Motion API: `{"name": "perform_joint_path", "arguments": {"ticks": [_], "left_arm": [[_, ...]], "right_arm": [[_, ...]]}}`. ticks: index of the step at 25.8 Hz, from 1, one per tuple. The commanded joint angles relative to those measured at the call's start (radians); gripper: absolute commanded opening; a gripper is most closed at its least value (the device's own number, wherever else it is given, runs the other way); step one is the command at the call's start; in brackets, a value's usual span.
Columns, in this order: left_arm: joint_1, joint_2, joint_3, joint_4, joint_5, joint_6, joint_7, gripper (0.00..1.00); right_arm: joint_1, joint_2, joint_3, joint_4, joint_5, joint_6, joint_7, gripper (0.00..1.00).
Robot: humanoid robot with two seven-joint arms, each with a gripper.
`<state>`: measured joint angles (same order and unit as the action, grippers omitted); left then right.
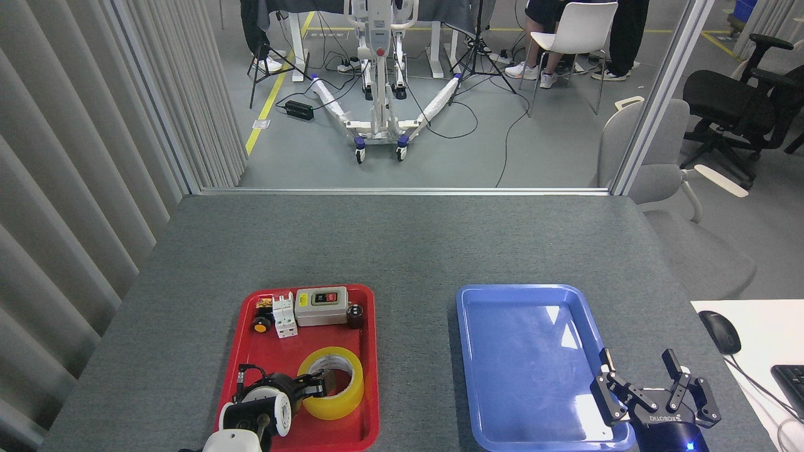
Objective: Place and move tape with both arms
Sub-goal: 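Move the left gripper to the yellow tape roll and grasp its edge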
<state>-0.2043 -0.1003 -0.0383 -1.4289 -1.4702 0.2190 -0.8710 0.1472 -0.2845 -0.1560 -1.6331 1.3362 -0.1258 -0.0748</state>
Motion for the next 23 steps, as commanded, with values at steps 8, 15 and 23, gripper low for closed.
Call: {"name": "perform_joint_path", "arguments": {"ticks": [8,15,23], "left_arm": [[-0.030,0.001,-0.012,0.081,-0.004,-0.001,0.006,0.91],[-0.033,0.008,-0.012,0.099,-0.009,-0.003,0.013,0.82],[-0.033,0.016,-0.012,0.102,-0.042,-0.010,0.026,0.66]], "right_arm": [[0.000,0.001,0.000,-0.001,0.001,0.002,-0.005,1.00],[0.000,-0.012,0.000,-0.002,0.000,0.008,-0.005,1.00],[-0.002,-0.016,0.001,-0.007,-0.002,0.008,-0.005,1.00]]}}
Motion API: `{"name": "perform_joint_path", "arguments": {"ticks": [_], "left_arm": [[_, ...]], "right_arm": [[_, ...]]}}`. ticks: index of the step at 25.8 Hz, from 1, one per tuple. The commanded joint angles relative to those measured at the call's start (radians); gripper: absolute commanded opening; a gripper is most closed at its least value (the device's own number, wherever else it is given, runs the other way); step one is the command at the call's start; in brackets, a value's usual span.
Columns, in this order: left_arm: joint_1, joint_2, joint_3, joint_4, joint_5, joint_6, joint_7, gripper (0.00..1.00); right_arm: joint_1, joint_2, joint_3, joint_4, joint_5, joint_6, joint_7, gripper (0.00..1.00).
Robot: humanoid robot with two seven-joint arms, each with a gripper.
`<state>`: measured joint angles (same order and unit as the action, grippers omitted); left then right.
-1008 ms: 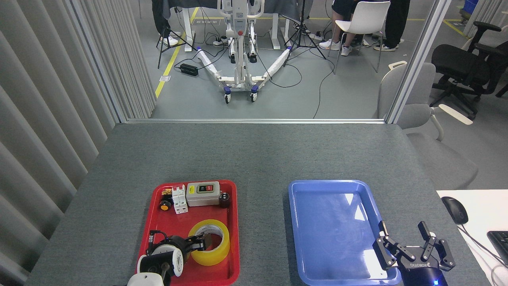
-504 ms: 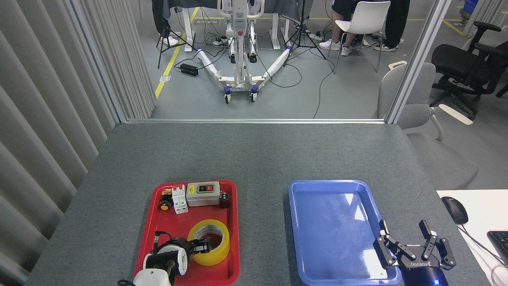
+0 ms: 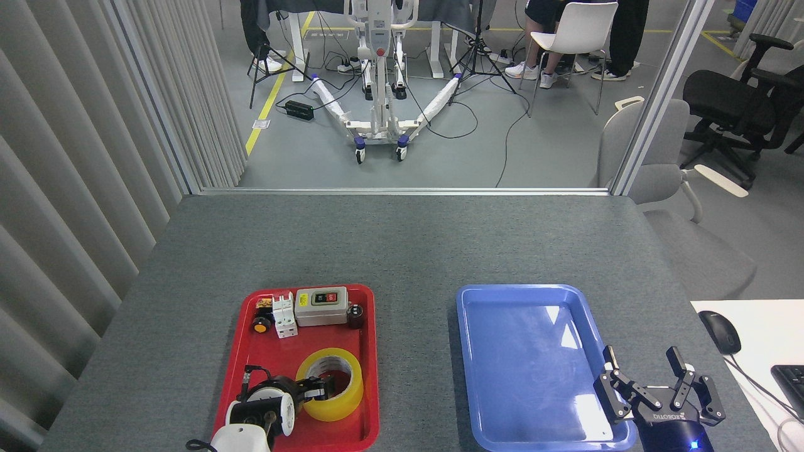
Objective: Place and move tape with both arms
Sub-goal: 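Move the left gripper to the yellow tape roll and grasp its edge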
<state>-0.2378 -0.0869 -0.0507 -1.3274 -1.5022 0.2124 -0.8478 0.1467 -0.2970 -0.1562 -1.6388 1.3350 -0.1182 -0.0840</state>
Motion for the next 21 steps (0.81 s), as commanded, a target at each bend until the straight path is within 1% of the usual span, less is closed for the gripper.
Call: {"name": "perform_joint_path", "arguments": {"ticks": [1,6,8,10,11,12,13,16,18,20,21], "left_arm": [[0.000,0.006,0.000,0.001,-0.012,-0.005,0.003,0.64],[0.000,0.013,-0.003,0.001,-0.018,-0.007,0.003,0.55],[0.000,0.016,-0.003,0.001,-0.019,-0.007,0.003,0.53],[0.000,0.018,-0.003,0.001,-0.021,-0.007,0.003,0.50],[0.000,0.019,-0.003,0.001,-0.021,-0.008,0.004,0.46],[0.000,0.019,-0.003,-0.001,-0.021,-0.008,0.004,0.42],[0.002,0.021,-0.003,-0.001,-0.019,-0.010,0.004,0.35],[0.003,0.018,-0.003,-0.010,-0.003,-0.015,0.003,0.10],[0.006,0.013,0.000,-0.018,0.057,-0.024,0.003,0.00],[0.011,0.004,0.008,-0.059,0.195,-0.019,0.001,0.00],[0.015,0.006,0.012,-0.095,0.293,-0.015,0.001,0.00]], "right_arm": [[-0.003,-0.004,0.001,-0.003,0.000,0.000,0.004,1.00],[-0.001,0.001,0.000,-0.018,0.001,0.000,0.004,1.00],[-0.001,0.013,0.000,-0.018,0.001,0.000,0.004,1.00],[0.001,0.018,-0.002,-0.018,0.001,0.000,0.004,1.00],[0.001,0.021,-0.002,-0.018,0.001,0.000,0.004,1.00],[0.001,0.025,-0.002,-0.018,0.001,0.000,0.004,1.00],[0.001,0.025,-0.002,-0.018,0.001,0.000,0.004,1.00],[-0.001,0.025,-0.002,-0.018,0.001,0.000,0.004,1.00],[-0.001,0.022,0.000,-0.018,0.001,0.000,0.004,1.00],[-0.001,0.022,0.000,-0.018,0.001,0.000,0.004,1.00],[-0.003,0.021,-0.002,-0.018,0.001,0.000,0.004,1.00]]}}
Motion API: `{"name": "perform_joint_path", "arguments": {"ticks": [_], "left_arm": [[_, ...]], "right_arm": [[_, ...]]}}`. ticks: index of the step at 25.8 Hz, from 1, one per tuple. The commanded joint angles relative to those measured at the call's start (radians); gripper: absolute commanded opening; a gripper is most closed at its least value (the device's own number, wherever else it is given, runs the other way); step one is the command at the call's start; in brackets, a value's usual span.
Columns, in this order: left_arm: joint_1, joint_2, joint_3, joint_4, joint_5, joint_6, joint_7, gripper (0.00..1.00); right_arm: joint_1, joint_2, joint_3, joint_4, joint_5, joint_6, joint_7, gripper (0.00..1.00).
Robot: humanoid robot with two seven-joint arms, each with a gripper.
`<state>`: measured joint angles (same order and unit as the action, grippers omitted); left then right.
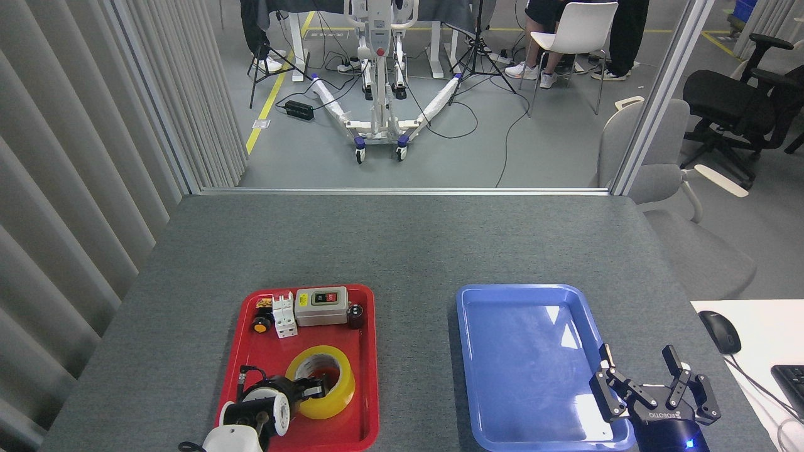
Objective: Place and move tape with both arms
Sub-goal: 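Move the left gripper to the yellow tape roll and grasp its edge, then lift the tape roll with the left gripper toward the blue tray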
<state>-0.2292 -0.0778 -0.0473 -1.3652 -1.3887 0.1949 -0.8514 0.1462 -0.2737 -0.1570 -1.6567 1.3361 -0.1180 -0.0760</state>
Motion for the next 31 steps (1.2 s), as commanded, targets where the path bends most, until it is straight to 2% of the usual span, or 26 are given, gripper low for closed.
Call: {"name": "perform_joint_path", "arguments": {"ticks": [1,3,7,11,12,15,19,22,23,24,27,31], "left_arm": [[0.022,-0.005,0.020,-0.086,0.281,0.006,0.008,0.00],[0.041,-0.008,0.041,-0.129,0.421,0.006,0.014,0.00],[0.071,-0.019,0.073,-0.163,0.619,0.008,0.057,0.00],[0.148,-0.019,0.121,-0.173,1.062,-0.017,0.112,0.00],[0.168,-0.022,0.121,-0.175,1.140,-0.034,0.114,0.00],[0.206,-0.039,0.107,-0.206,1.215,-0.107,0.104,0.00],[0.232,-0.036,0.015,-0.229,1.413,-0.115,0.089,0.00],[0.240,-0.036,-0.037,-0.233,1.444,-0.127,0.046,0.00],[0.240,-0.036,-0.068,-0.233,1.444,-0.127,0.040,0.00],[0.240,-0.036,-0.094,-0.232,1.444,-0.129,0.038,0.00],[0.240,-0.037,-0.123,-0.222,1.438,-0.132,0.045,0.00],[0.240,-0.037,-0.121,-0.204,1.435,-0.153,0.041,0.00]], "right_arm": [[0.000,-0.004,0.001,0.000,0.000,0.000,-0.004,1.00],[-0.002,-0.006,-0.001,0.000,0.000,0.000,-0.004,1.00],[-0.002,-0.004,-0.001,0.000,0.000,0.001,-0.004,1.00],[0.000,-0.009,0.001,0.000,0.000,0.000,-0.004,1.00],[0.000,-0.013,0.002,-0.002,0.000,-0.002,-0.005,1.00],[0.004,-0.029,0.013,-0.009,-0.001,-0.008,-0.007,1.00],[0.006,-0.075,0.068,-0.012,-0.003,-0.009,-0.076,1.00],[0.004,-0.137,0.142,-0.015,-0.018,-0.012,-0.122,1.00],[0.003,-0.163,0.158,-0.020,-0.058,-0.025,-0.122,1.00],[0.003,-0.185,0.168,-0.023,-0.127,-0.058,-0.122,1.00],[0.009,-0.242,0.159,-0.023,-0.366,-0.276,-0.087,1.00],[0.023,-0.252,0.076,-0.020,-0.549,-0.563,0.088,1.00]]}}
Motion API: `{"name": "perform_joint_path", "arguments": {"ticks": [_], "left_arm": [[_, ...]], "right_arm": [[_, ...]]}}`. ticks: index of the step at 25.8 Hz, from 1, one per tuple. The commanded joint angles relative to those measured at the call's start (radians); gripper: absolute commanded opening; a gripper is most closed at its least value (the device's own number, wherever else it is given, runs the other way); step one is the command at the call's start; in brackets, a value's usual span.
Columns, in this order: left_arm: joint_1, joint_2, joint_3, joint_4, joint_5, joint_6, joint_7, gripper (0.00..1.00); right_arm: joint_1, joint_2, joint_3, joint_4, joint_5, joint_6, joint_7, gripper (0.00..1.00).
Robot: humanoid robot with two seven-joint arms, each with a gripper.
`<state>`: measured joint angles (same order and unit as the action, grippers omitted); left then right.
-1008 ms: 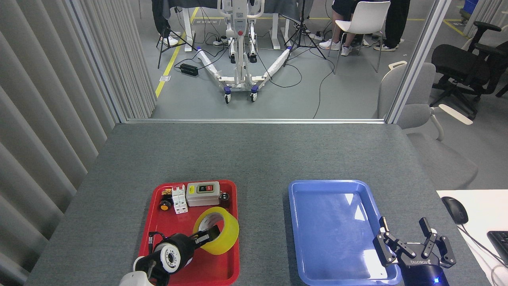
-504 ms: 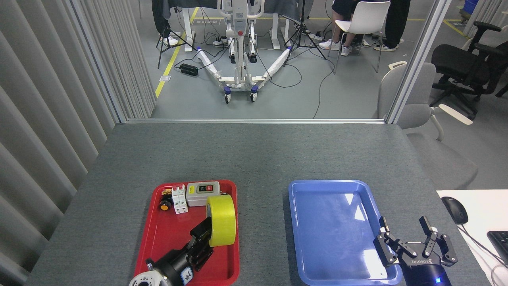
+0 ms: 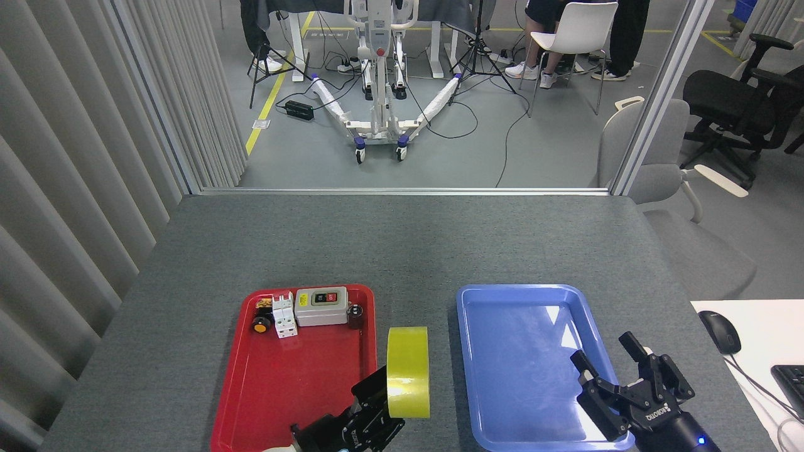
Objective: Place and move tape with both arms
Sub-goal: 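Lift the tape roll with the left gripper toward the blue tray, then reach the right gripper to the tape roll held by the left gripper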
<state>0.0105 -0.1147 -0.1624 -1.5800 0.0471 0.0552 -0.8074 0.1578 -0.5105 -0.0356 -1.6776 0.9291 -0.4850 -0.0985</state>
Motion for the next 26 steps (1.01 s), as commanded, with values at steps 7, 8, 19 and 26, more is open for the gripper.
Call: {"name": "perform_joint_path", "arguments": {"ticks": [7,8,19,26], "left_arm": [[0.000,0.000,0.001,0.041,-0.001,-0.057,-0.038,0.00],[0.000,0.000,0.003,0.040,0.002,-0.066,-0.076,0.00],[0.000,0.000,0.015,0.043,0.013,-0.164,-0.253,0.00],[-0.001,-0.002,0.024,0.061,0.000,-0.164,-0.245,0.00]], "right_arm": [[0.037,-0.221,0.079,0.010,-0.286,-0.300,0.154,1.00],[0.003,-0.238,0.111,0.016,-0.285,-0.300,0.154,1.00],[-0.273,-0.256,0.439,0.081,-0.270,-0.300,0.174,0.99],[-0.351,-0.224,0.533,0.078,-0.236,-0.300,0.204,0.99]]}}
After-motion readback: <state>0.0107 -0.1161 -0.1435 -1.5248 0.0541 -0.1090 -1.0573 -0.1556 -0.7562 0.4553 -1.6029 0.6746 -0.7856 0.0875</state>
